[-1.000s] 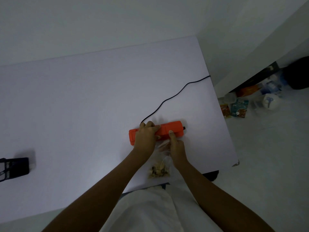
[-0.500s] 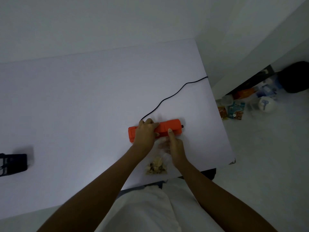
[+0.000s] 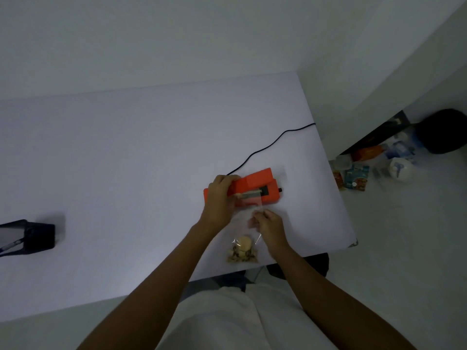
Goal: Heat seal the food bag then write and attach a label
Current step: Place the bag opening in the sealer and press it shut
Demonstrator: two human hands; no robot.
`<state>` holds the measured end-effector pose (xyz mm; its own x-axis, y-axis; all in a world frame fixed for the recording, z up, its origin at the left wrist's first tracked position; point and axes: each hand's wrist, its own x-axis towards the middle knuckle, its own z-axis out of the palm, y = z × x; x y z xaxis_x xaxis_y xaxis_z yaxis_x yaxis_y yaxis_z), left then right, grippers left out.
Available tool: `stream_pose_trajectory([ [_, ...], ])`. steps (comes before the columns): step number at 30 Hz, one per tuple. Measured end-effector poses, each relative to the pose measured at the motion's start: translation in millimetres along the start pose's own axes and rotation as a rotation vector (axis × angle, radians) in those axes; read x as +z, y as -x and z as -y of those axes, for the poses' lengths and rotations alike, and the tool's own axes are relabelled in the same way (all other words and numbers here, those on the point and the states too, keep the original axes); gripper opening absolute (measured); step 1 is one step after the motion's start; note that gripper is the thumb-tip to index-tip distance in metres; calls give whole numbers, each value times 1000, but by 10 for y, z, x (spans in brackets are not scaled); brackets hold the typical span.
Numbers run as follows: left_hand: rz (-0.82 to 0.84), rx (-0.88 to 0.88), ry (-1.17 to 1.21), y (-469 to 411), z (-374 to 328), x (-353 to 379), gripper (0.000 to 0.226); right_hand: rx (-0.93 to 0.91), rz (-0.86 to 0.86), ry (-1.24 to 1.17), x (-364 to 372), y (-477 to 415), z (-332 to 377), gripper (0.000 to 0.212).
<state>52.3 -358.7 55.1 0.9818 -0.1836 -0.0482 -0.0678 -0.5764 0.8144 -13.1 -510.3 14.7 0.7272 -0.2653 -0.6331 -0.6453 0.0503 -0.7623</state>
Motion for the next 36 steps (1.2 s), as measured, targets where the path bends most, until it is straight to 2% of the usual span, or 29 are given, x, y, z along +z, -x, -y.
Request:
stream_pose_trajectory([
  [4, -83, 29, 115, 185, 94, -181, 38, 6, -11, -23, -17, 45, -8, 16],
  [13, -184, -203, 446, 519, 250, -633, 36, 4, -14, -28, -8, 63, -7, 16],
  [18, -236, -389, 683, 679, 493, -764, 39, 0, -5, -14, -8, 47, -13, 16],
  [25, -254, -475, 727, 717, 629, -773, 38, -9, 18, -21, 20, 48, -17, 16],
  [28, -202, -561, 721, 718, 677, -673, 31, -31, 49, -32, 42, 85, -5, 14],
  [31, -22, -664, 656, 749, 663, -518, 32, -97, 126, -19, 54, 182, 12, 11],
  [34, 161, -587, 571, 804, 571, -383, 25, -147, 196, -26, 65, 270, 11, 11],
  [36, 199, -519, 566, 837, 538, -334, 24, -164, 225, -22, 79, 300, -16, 12],
])
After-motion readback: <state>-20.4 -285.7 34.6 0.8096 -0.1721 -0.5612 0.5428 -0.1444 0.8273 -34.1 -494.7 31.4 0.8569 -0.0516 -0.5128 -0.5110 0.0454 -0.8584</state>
